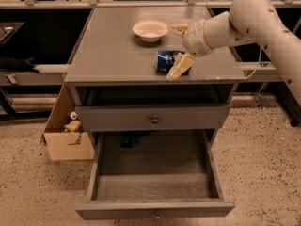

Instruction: Pick pepsi can from middle drawer and place on counter

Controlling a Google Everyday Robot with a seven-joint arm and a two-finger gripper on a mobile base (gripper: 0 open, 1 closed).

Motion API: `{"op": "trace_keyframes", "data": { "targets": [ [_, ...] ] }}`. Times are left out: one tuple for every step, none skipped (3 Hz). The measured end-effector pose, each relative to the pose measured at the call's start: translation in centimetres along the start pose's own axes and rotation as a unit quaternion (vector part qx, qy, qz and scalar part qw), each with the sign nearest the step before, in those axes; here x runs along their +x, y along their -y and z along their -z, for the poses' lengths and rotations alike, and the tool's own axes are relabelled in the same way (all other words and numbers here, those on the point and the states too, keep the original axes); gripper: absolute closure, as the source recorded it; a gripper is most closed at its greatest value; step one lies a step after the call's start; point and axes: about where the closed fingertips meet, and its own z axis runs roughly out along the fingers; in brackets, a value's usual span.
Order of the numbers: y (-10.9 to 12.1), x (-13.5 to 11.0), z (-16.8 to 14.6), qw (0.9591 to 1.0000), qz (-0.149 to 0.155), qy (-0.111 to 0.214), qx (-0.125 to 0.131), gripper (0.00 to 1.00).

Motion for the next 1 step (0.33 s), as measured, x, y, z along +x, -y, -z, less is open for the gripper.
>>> {"op": "trace_keyframes", "data": {
  "targets": [
    [0.23, -1.03, 1.43, 0.9994, 0.016, 0.018, 0.024, 0.00]
  ]
}}
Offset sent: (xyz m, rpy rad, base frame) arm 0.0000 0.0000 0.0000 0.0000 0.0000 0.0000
